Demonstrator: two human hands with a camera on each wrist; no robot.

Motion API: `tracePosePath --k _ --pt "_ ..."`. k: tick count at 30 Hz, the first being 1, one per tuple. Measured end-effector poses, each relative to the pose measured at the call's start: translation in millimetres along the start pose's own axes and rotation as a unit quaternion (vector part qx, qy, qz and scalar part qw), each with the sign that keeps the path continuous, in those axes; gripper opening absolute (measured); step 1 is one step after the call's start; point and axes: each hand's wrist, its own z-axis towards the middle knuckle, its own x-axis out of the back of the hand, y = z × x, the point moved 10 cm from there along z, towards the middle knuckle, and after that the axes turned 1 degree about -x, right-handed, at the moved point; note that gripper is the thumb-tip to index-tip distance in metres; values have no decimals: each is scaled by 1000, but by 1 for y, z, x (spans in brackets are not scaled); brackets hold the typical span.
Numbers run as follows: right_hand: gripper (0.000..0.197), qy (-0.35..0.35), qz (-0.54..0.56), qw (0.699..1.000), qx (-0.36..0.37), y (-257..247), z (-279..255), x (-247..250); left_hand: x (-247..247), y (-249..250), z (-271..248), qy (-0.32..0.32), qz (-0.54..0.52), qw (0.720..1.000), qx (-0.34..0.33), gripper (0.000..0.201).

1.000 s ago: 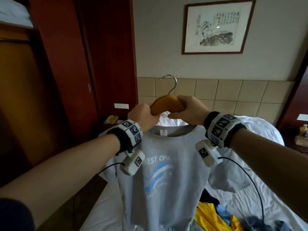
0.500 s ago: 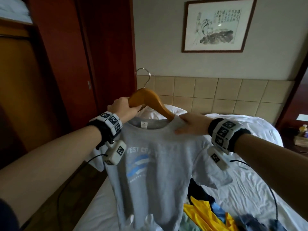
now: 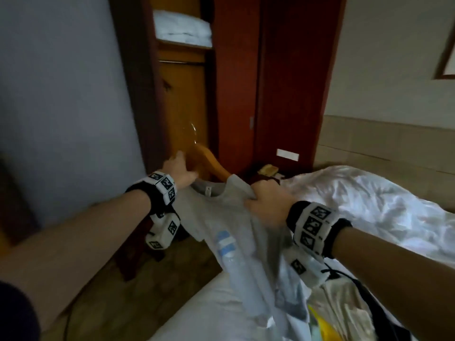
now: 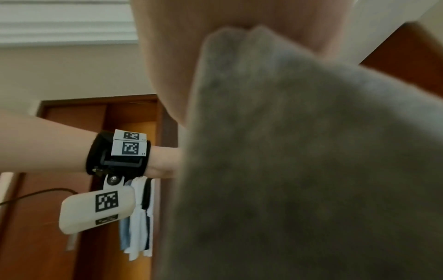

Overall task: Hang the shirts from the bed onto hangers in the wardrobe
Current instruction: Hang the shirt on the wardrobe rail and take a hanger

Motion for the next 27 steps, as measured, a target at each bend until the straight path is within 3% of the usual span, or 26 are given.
tracePosePath --k 5,15,23,27 --pt "25 -16 65 997 48 -112 42 -42 92 -144 -24 23 9 995 96 93" --pt "21 -35 130 982 129 -388 137 -142 306 -399 -108 99 99 971 196 85" --pt "14 -75 152 964 206 -592 186 -220 438 -550 -178 131 154 936 287 82" --pt "24 -90 140 956 242 -685 208 -256 479 -615 -205 160 156 918 329 81"
